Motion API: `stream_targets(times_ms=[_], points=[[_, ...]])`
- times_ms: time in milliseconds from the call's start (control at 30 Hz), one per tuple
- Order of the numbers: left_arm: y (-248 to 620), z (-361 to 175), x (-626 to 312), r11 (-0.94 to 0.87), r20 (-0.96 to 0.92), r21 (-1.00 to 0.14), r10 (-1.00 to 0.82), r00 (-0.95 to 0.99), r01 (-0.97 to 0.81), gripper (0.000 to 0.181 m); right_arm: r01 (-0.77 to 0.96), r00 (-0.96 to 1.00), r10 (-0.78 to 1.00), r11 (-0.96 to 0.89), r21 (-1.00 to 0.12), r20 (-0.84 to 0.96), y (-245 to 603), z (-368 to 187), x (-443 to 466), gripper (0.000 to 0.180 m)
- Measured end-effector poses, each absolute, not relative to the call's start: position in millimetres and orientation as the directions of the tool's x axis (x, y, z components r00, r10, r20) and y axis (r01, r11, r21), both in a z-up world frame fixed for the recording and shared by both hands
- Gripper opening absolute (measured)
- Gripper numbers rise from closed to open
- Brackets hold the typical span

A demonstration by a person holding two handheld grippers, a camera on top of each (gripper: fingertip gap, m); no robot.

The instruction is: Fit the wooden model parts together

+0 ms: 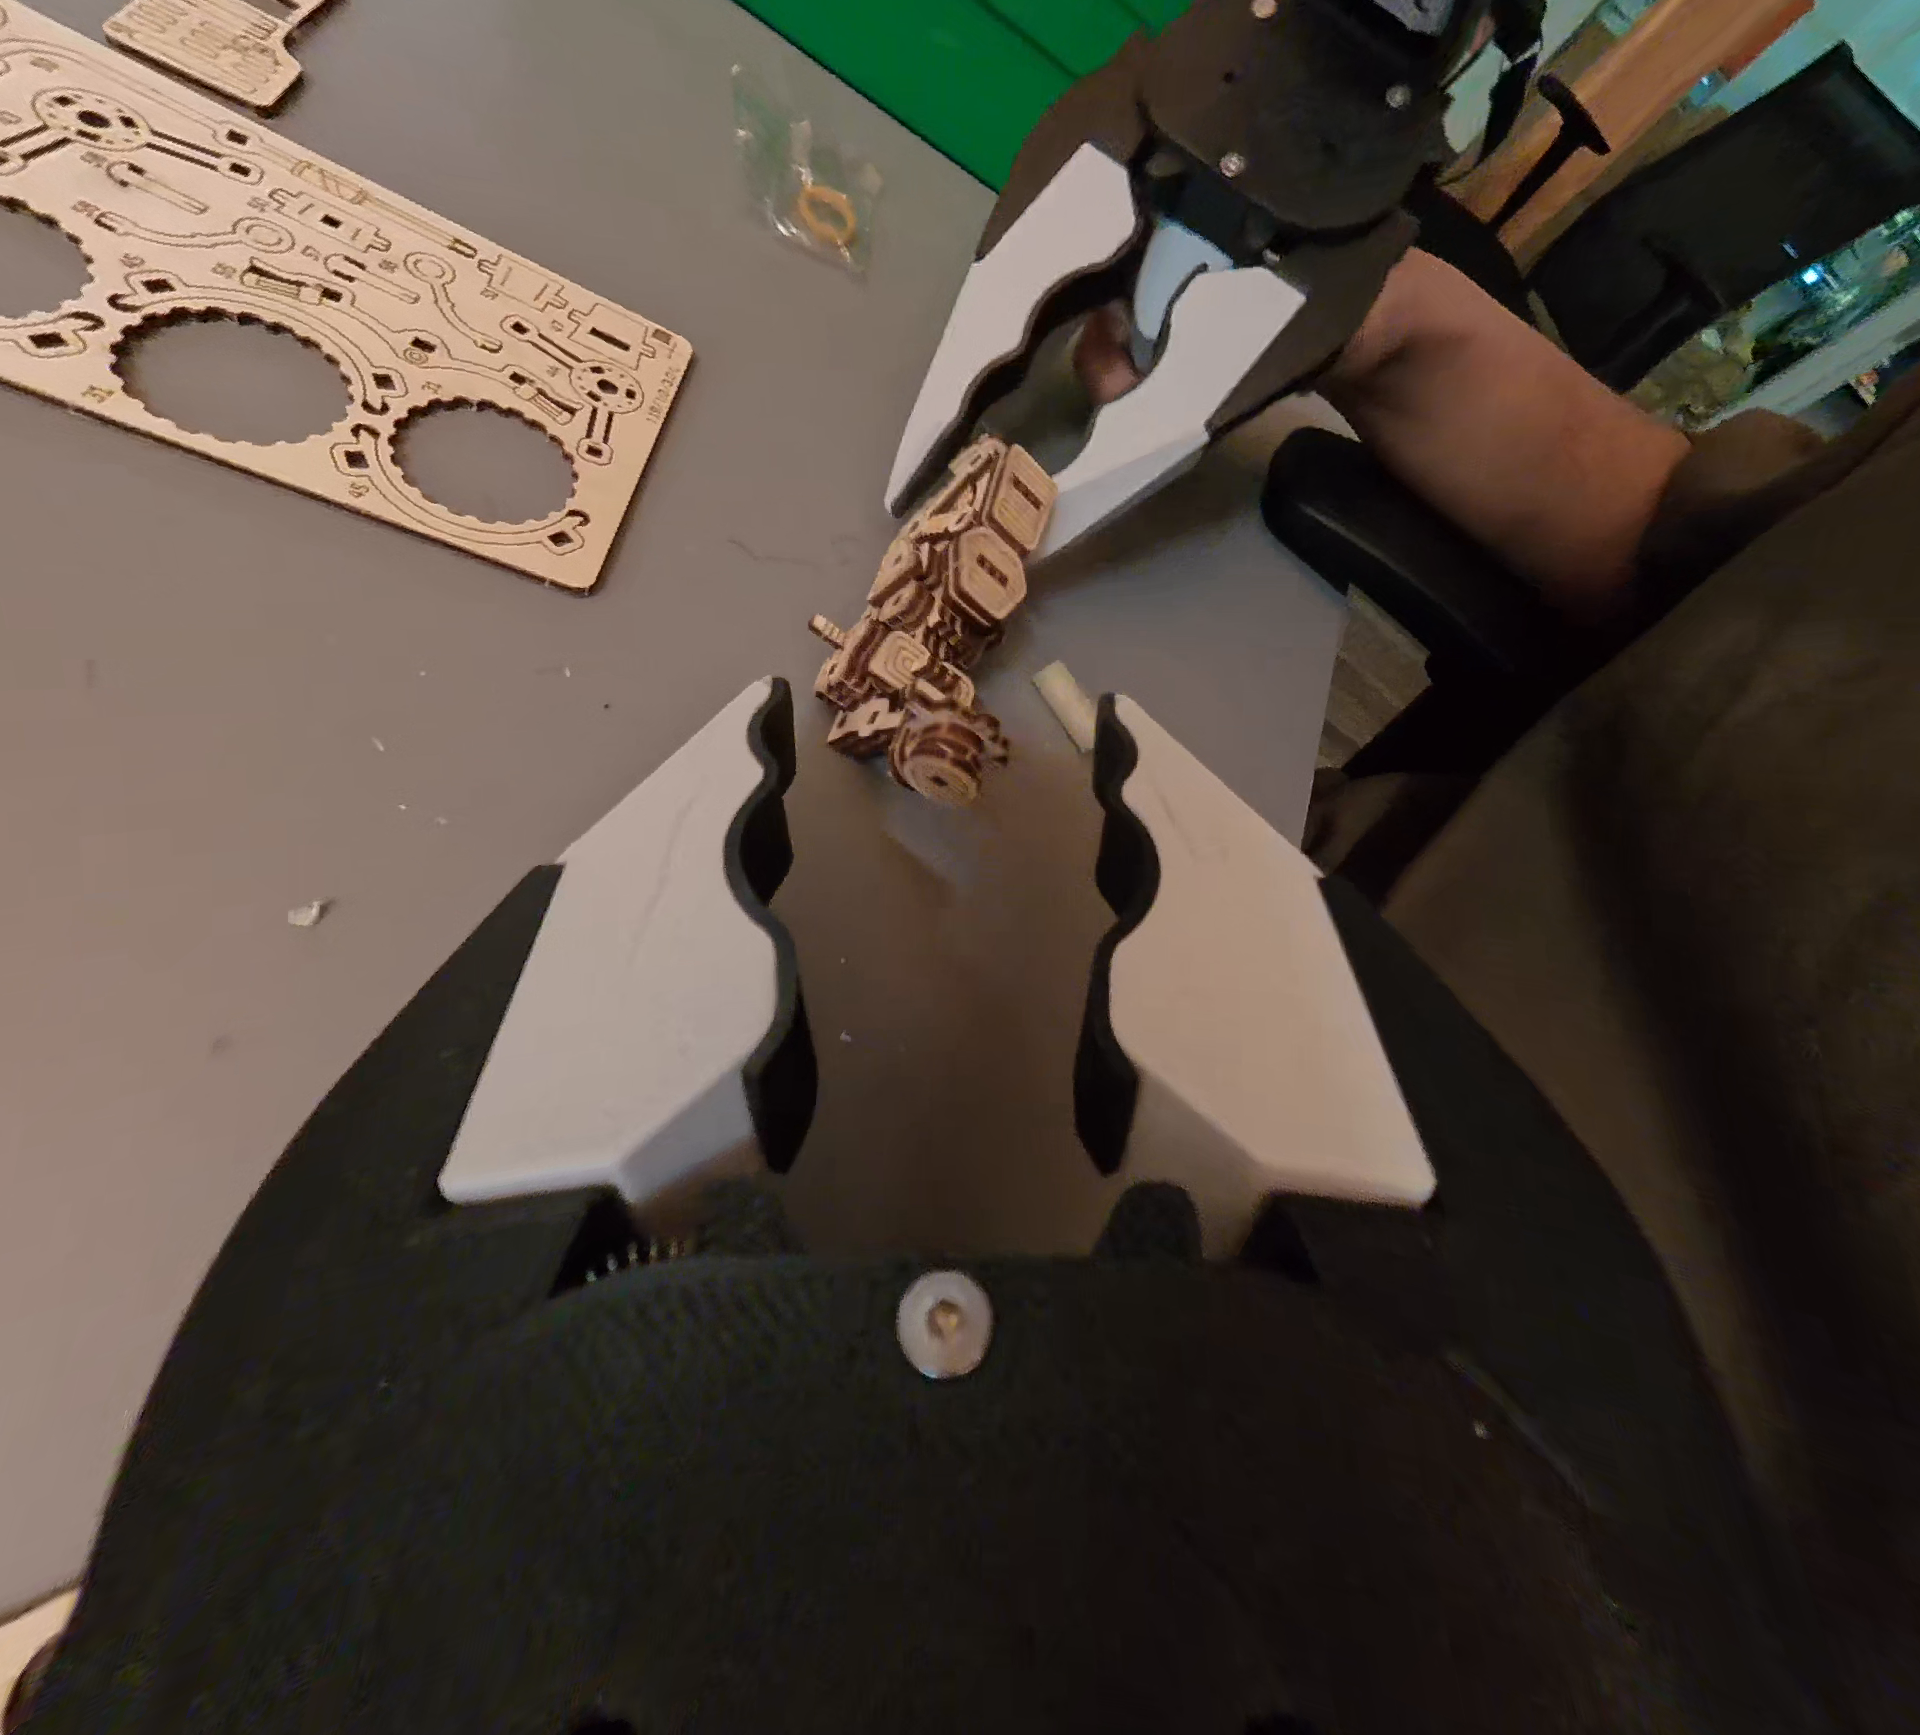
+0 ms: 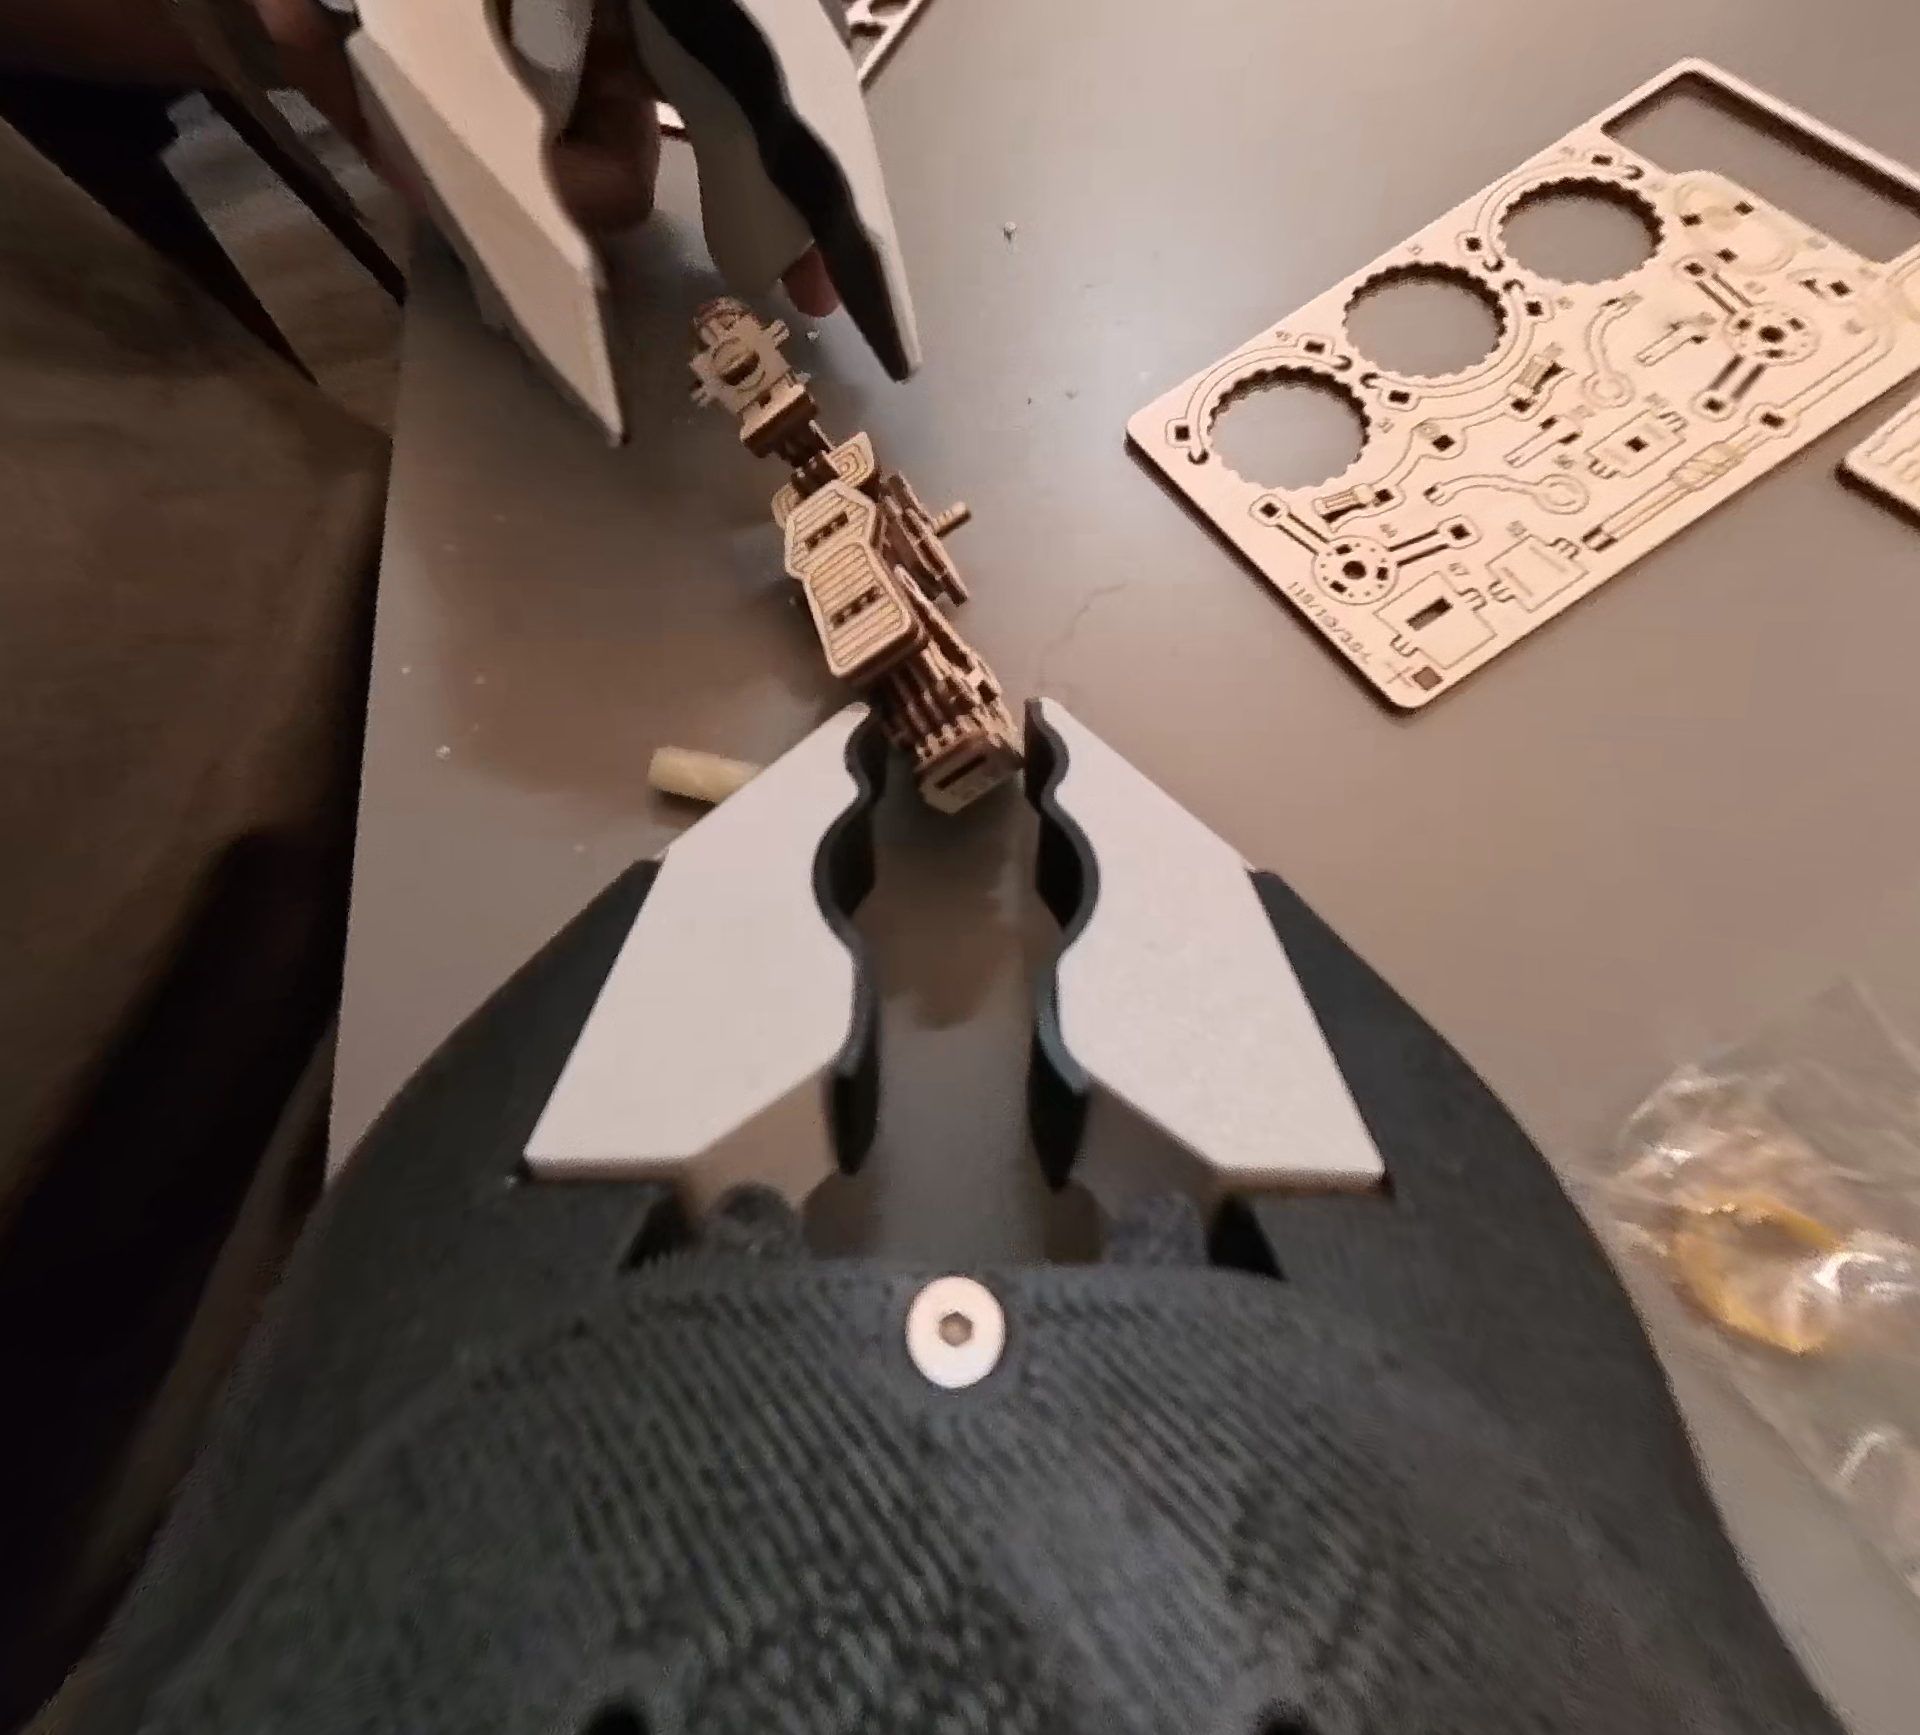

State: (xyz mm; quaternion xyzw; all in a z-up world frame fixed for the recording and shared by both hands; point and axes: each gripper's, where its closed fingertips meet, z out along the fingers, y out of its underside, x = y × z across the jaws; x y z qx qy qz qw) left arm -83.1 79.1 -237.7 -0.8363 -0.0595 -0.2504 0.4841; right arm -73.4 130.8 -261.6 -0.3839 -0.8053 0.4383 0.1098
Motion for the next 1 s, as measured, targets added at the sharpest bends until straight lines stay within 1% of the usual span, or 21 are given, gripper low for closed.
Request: stream_targets(times_ms=[200, 467, 1000], points=[[78.9, -238.9, -86.9, -0.527, 0.484, -0.773, -0.13, 0.865, 0.353, 0.054, 0.581, -0.622, 0.755, 0.268, -0.769, -0.207, 132.7, -261.0, -80.9, 0.026], [79.8, -241.6, -87.6, -0.539, 0.48, -0.766, -0.116, 0.87, 0.351, 0.05, 0.566, -0.647, 0.749, 0.349, -0.747, -0.14, 131.9, -270.6, -76.5, 0.036], [80.7, -243.0, -90.5, -0.539, 0.486, -0.759, -0.094, 0.869, 0.366, 0.046, 0.544, -0.624, 0.767, 0.293, -0.786, -0.146, 135.0, -257.7, -81.3, 0.033]])
